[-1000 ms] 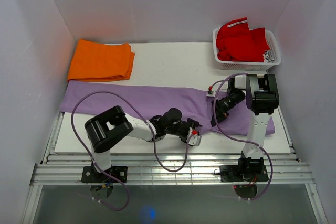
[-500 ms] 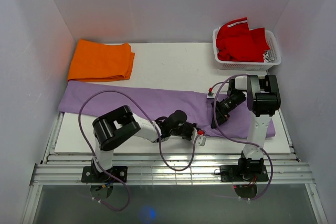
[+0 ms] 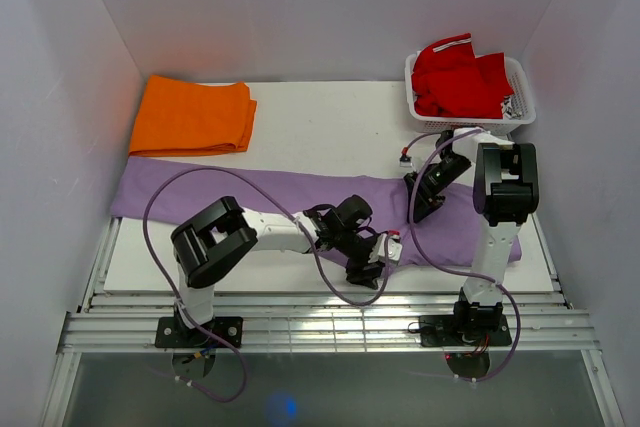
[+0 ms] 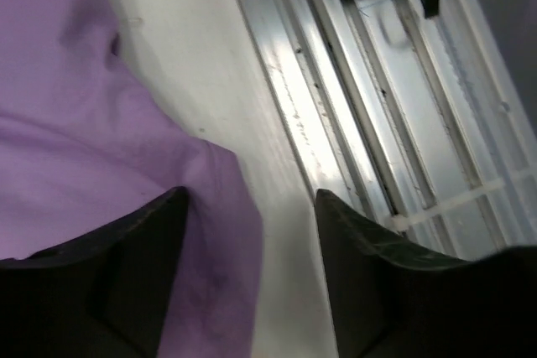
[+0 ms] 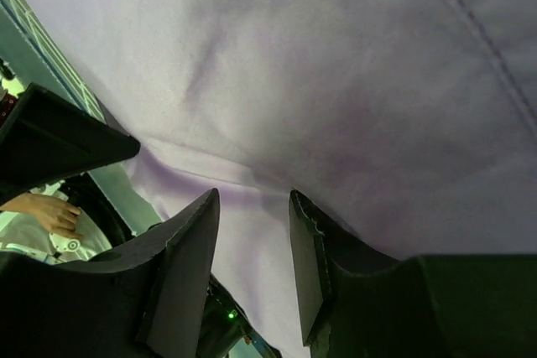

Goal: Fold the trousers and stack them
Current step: Fold the trousers

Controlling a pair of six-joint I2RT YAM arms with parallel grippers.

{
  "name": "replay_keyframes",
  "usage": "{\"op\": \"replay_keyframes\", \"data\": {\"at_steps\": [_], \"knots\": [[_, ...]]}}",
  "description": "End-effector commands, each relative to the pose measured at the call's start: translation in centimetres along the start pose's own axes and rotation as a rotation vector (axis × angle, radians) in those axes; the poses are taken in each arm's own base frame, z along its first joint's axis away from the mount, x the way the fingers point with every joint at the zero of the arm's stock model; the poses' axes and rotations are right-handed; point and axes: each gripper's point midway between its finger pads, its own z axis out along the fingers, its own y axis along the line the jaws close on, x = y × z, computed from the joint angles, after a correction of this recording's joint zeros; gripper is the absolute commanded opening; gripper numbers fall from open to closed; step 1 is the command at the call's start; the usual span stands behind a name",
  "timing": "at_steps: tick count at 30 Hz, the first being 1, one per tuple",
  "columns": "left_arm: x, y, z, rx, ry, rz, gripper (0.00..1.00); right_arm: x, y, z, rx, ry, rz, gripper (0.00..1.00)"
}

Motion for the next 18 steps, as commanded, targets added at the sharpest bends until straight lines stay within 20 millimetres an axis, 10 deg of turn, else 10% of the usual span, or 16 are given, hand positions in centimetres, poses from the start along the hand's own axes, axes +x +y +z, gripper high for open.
{"op": "replay_keyframes", "data": {"at_steps": [1, 7, 11, 14, 18], "knots": [[-1.5, -2.8, -1.3, 0.12, -0.034, -0.174, 0.77, -2.3, -5.6, -1.3, 0.257, -0.036, -0.132, 0.47], [-4.2, -0.4, -7.3, -0.071, -0.107, -0.322, 0.93, -4.8, -1.8, -5.0, 0.237, -0.142, -0.289, 0.56], [-2.7, 5.3, -16.0, -0.377, -0.145, -0.561, 0.98, -6.4, 0.9, -9.8, 0.324, -0.229, -0.374, 0.66], [-0.5, 9.2, -23.7, -0.65, -0.145, -0.772, 0.98, -4.7, 0.3, -12.1, 0.372, -0.209, -0.333, 0.65], [3.8, 10.8, -33.2, -0.865, -0.162, -1.044, 0.98, 0.1, -2.1, -10.6, 0.354, -0.076, -0.21, 0.62]]}}
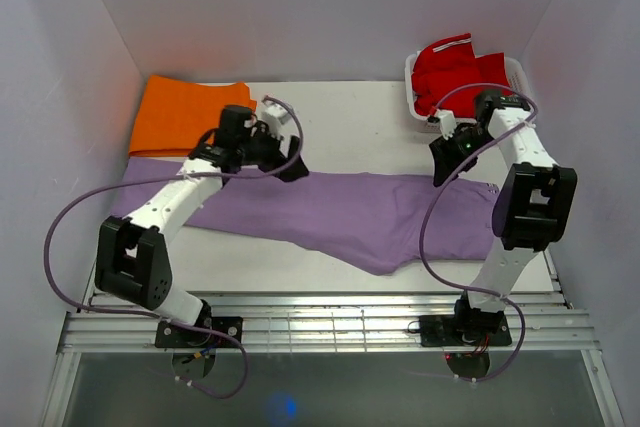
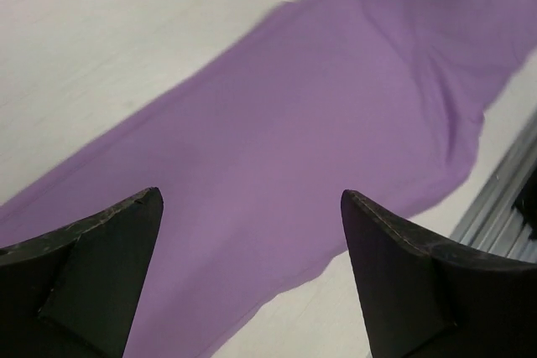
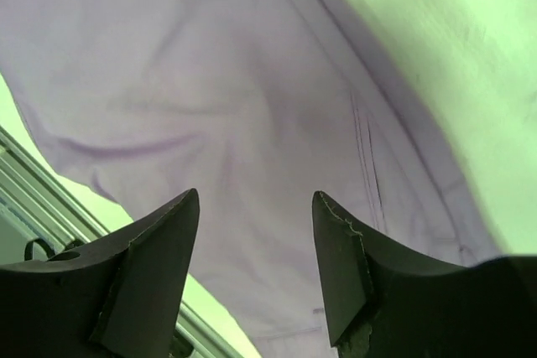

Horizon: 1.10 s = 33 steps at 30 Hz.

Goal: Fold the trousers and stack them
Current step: Fold the trousers

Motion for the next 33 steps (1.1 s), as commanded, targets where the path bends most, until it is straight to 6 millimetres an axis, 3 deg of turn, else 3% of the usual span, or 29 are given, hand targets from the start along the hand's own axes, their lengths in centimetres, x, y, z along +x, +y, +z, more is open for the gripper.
{"op": "replay_keyframes", "data": {"at_steps": [1, 3, 4, 6, 7, 9, 10, 14, 19, 26, 33], "knots": [[1.6, 6.7, -6.6, -0.212, 0.069, -0.359, 0.98, 6.2, -0.1, 1.2, -0.025, 0.187, 0.088, 0.62], [1.9, 9.7, -9.1, -0.271, 0.06, -0.439, 0.98, 8.9, -0.9, 2.2, 0.009, 0.255, 0.125, 0.61], [2.9, 12.9, -12.2, -0.354, 0.033, -0.523, 0.98, 9.5, -1.9, 2.7, 0.036, 0.264, 0.126, 0.61], [3.2, 15.5, -15.5, -0.445, -0.001, -0.543, 0.98, 12.2, -3.4, 2.9, 0.075, 0.33, 0.165, 0.61], [4.5, 17.4, -18.2, -0.519, -0.005, -0.593, 0.98, 12.9, -4.2, 3.0, 0.097, 0.343, 0.17, 0.6], [6.0, 19.5, -20.9, -0.596, 0.014, -0.595, 0.98, 15.0, -5.5, 2.5, 0.123, 0.372, 0.196, 0.6], [7.3, 20.8, -23.3, -0.651, 0.006, -0.64, 0.98, 16.2, -6.3, 2.2, 0.148, 0.413, 0.2, 0.6], [11.6, 23.9, -27.7, -0.756, 0.032, -0.732, 0.87, 19.2, -9.0, 0.9, 0.218, 0.482, 0.205, 0.6], [14.6, 26.5, -29.1, -0.804, 0.055, -0.76, 0.87, 20.8, -10.8, -0.5, 0.258, 0.529, 0.189, 0.59], [17.3, 29.5, -27.3, -0.785, 0.07, -0.805, 0.89, 20.5, -11.2, -0.5, 0.259, 0.534, 0.177, 0.59], [19.0, 32.9, -24.7, -0.743, 0.109, -0.764, 0.84, 20.3, -10.6, -0.5, 0.243, 0.528, 0.178, 0.59]]}}
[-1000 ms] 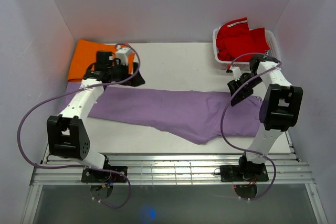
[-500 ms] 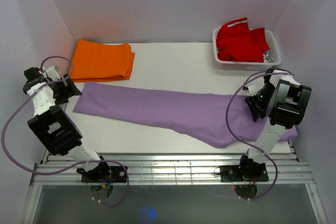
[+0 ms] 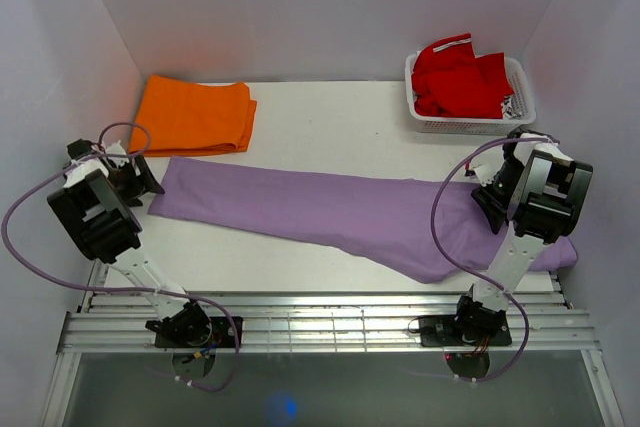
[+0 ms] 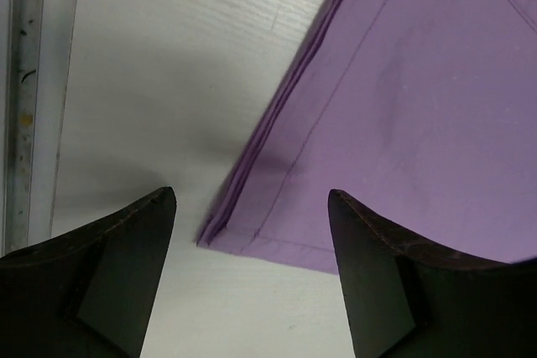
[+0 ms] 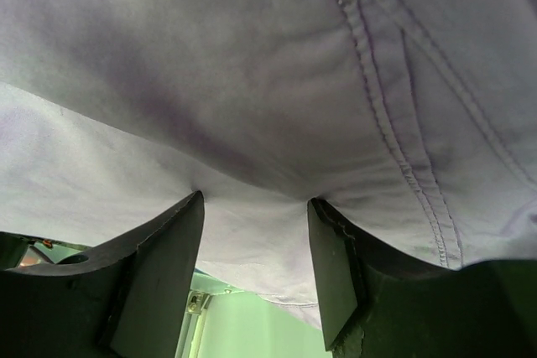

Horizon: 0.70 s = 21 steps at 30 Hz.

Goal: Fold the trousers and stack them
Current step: Fold the trousers

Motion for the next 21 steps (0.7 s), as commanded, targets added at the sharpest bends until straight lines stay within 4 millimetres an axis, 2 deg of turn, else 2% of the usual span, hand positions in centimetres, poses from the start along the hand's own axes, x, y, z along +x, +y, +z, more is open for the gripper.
{"op": "replay_keyframes", "data": {"at_steps": [1, 4, 7, 9, 10, 13, 14, 16, 17, 20, 21], "knots": [[-3.0, -0.7, 0.9, 0.016, -0.061, 0.094, 0.84, -1.3, -1.9, 1.4, 0.039, -0.043, -0.043, 0.59], [-2.6, -1.7, 3.1, 0.037, -0.027, 0.142, 0.84, -1.4, -1.8, 1.3, 0.03, -0.044, -0.042, 0.59], [-1.2, -2.9, 5.3, 0.057, 0.036, 0.16, 0.82, -1.6, -1.8, 1.1, 0.027, -0.048, -0.042, 0.59], [-0.3, -4.2, 6.2, 0.075, 0.065, 0.176, 0.78, -1.8, -1.6, 0.9, 0.02, -0.054, -0.044, 0.59], [0.2, -4.5, 6.5, 0.08, 0.078, 0.172, 0.72, -2.0, -1.6, 0.8, 0.022, -0.057, -0.045, 0.58], [2.0, -5.1, 7.1, 0.088, 0.126, 0.142, 0.64, -2.4, -1.5, 0.4, 0.022, -0.063, -0.055, 0.58], [2.9, -5.1, 7.2, 0.086, 0.145, 0.13, 0.56, -2.5, -1.5, 0.3, 0.024, -0.066, -0.056, 0.58], [3.5, -4.8, 7.0, 0.072, 0.155, 0.131, 0.48, -2.7, -1.3, 0.1, 0.014, -0.071, -0.058, 0.57], [3.6, -4.9, 6.6, 0.065, 0.152, 0.13, 0.39, -2.9, -1.3, -0.1, 0.015, -0.079, -0.061, 0.57], [2.6, -4.7, 5.0, 0.06, 0.118, 0.094, 0.22, -3.1, -0.8, -0.4, 0.002, -0.091, -0.069, 0.56], [1.9, -4.1, 4.0, 0.063, 0.101, 0.064, 0.07, -3.2, -0.5, -0.5, -0.006, -0.098, -0.079, 0.56]]}}
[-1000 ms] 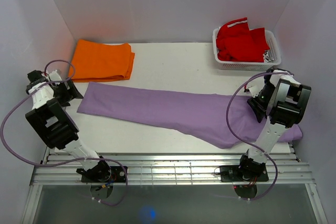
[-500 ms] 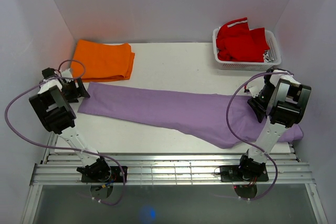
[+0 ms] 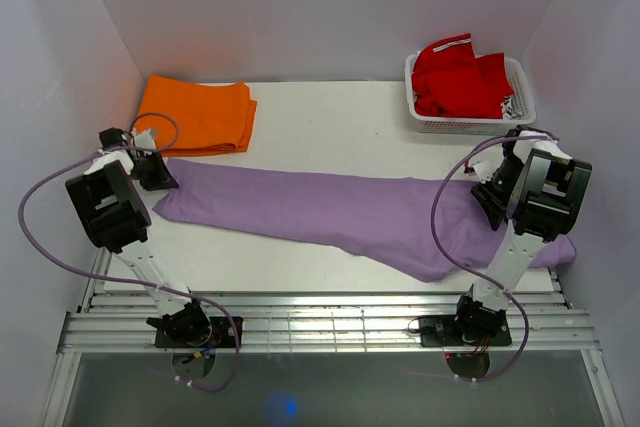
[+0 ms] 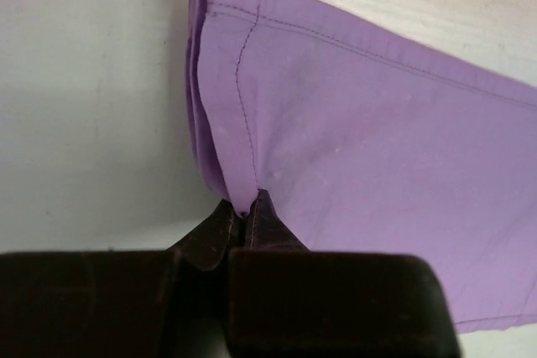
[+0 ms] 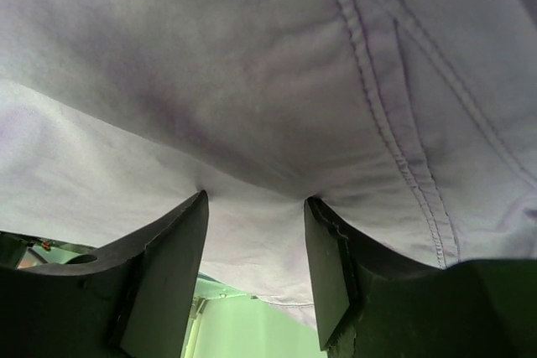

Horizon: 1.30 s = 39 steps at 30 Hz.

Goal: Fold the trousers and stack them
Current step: Fold the trousers

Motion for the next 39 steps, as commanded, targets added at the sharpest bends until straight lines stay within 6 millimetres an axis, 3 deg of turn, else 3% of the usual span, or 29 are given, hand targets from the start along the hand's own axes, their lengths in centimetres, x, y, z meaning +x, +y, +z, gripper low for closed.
{"op": "replay_keyframes", "data": {"at_steps": [1, 3, 6, 7, 9, 10, 11, 13, 15, 16, 17, 19, 22, 24, 26, 27, 29, 30, 35, 39], "knots": [[2.4, 0.7, -2.1, 0.003, 0.073, -0.114, 0.0, -2.4, -0.1, -0.2, -0.006, -0.091, -0.071, 0.55], [0.4, 1.8, -4.8, -0.003, 0.02, -0.14, 0.0, -3.1, 1.7, -0.2, -0.046, -0.125, -0.097, 0.53], [-1.5, 1.9, -7.9, 0.047, -0.027, -0.146, 0.0, -4.6, 5.2, 0.1, -0.107, -0.157, -0.145, 0.52], [-3.6, 1.8, -9.4, 0.048, -0.076, -0.113, 0.0, -5.8, 6.9, 0.1, -0.12, -0.16, -0.188, 0.52], [-4.5, -0.1, -11.0, 0.131, -0.073, -0.084, 0.0, -7.4, 9.3, -0.4, -0.149, -0.196, -0.213, 0.52], [-6.8, -0.9, -12.7, 0.155, -0.123, -0.048, 0.0, -8.7, 10.8, -0.8, -0.161, -0.214, -0.249, 0.52], [-6.7, -2.5, -13.5, 0.225, -0.103, -0.068, 0.0, -9.7, 12.2, -1.4, -0.209, -0.258, -0.255, 0.54], [-8.0, -4.3, -14.7, 0.289, -0.118, -0.054, 0.0, -12.1, 12.9, -3.7, -0.233, -0.331, -0.242, 0.58], [-8.0, -6.9, -15.2, 0.382, -0.098, -0.067, 0.0, -13.4, 13.6, -5.2, -0.295, -0.365, -0.211, 0.65], [-8.1, -8.0, -15.7, 0.411, -0.103, -0.07, 0.0, -14.8, 12.9, -7.1, -0.269, -0.411, -0.206, 0.68], [-8.0, -9.0, -15.8, 0.443, -0.098, -0.076, 0.0, -15.3, 12.8, -7.9, -0.273, -0.43, -0.207, 0.81], [-8.1, -12.6, -16.2, 0.544, -0.087, -0.075, 0.0, -15.6, 12.0, -10.2, -0.253, -0.467, -0.195, 0.82], [-7.5, -17.3, -15.6, 0.662, -0.04, -0.075, 0.0, -14.9, 10.9, -11.5, -0.232, -0.472, -0.162, 0.84], [-6.5, -20.7, -15.0, 0.713, 0.008, -0.07, 0.0, -13.0, 9.6, -11.2, -0.198, -0.448, -0.127, 0.84], [-6.5, -22.6, -14.6, 0.707, 0.006, -0.07, 0.0, -10.7, 8.5, -10.1, -0.176, -0.401, -0.085, 0.84], [-5.5, -23.9, -13.8, 0.716, 0.041, -0.082, 0.0, -10.0, 8.0, -9.8, -0.169, -0.391, -0.07, 0.84], [-5.4, -25.3, -13.5, 0.727, 0.036, -0.096, 0.0, -8.1, 6.5, -9.2, -0.143, -0.37, -0.017, 0.85], [-5.8, -27.0, -13.7, 0.736, 0.016, -0.099, 0.0, -7.3, 6.2, -8.6, -0.145, -0.354, -0.001, 0.85], [-4.3, -30.2, -11.1, 0.712, 0.055, -0.124, 0.0, -4.2, 3.3, -7.4, -0.081, -0.307, 0.082, 0.86], [-2.4, -32.8, -9.4, 0.733, 0.094, -0.134, 0.0, -3.0, 1.6, -6.4, -0.033, -0.27, 0.14, 0.87]]}}
